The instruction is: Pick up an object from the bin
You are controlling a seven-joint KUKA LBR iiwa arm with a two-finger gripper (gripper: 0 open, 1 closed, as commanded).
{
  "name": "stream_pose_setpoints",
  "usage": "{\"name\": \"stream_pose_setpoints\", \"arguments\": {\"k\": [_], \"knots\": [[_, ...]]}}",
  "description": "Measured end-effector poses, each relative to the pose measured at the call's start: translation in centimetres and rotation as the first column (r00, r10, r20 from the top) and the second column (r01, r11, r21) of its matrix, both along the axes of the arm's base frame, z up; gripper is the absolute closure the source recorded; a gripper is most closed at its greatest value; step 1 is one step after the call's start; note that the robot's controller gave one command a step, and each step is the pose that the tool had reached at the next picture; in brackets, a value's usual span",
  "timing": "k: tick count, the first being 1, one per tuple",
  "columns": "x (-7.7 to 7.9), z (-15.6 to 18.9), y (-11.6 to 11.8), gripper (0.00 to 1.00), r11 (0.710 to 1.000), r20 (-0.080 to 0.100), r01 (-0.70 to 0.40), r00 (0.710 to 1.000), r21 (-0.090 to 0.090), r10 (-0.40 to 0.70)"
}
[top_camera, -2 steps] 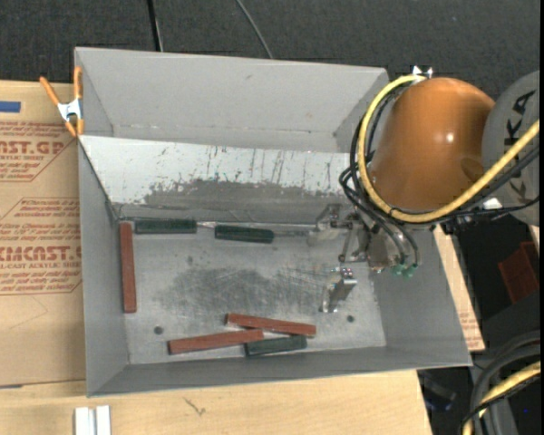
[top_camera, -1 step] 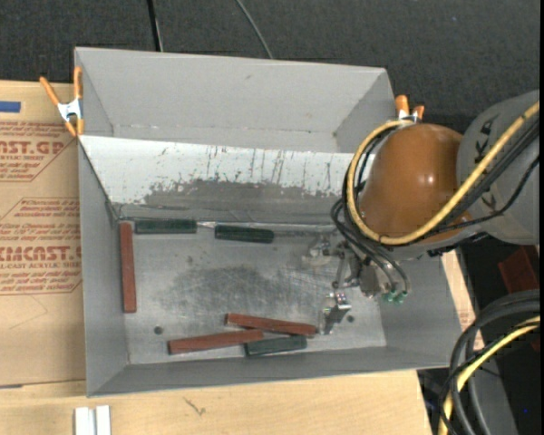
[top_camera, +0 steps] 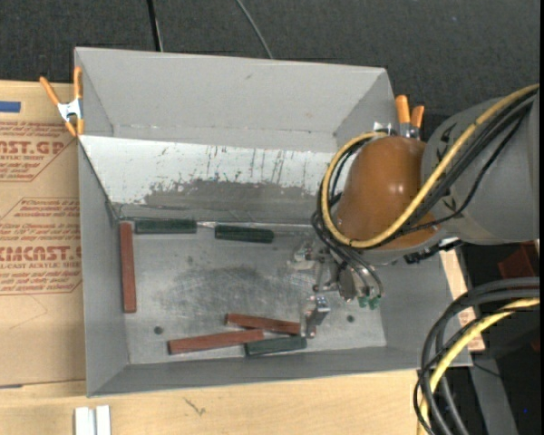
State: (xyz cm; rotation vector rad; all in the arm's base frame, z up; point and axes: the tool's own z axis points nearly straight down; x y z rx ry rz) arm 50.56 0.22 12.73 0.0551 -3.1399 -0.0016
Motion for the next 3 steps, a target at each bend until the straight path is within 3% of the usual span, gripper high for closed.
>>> {"name": "stream_pose_setpoints", "arguments": {"k": [1,2,3], "knots": [[-2.1,-5.3,1.4,1.0,1.0,0.008,0.026,1.0,0.001,-0.026],[-2.1,-5.3,1.4,1.0,1.0,0.008,0.026,1.0,0.001,-0.026],[-1.0,9.7,3.6,1.0,0.989,0.003,0.149,0.989,0.0,-0.149]]}}
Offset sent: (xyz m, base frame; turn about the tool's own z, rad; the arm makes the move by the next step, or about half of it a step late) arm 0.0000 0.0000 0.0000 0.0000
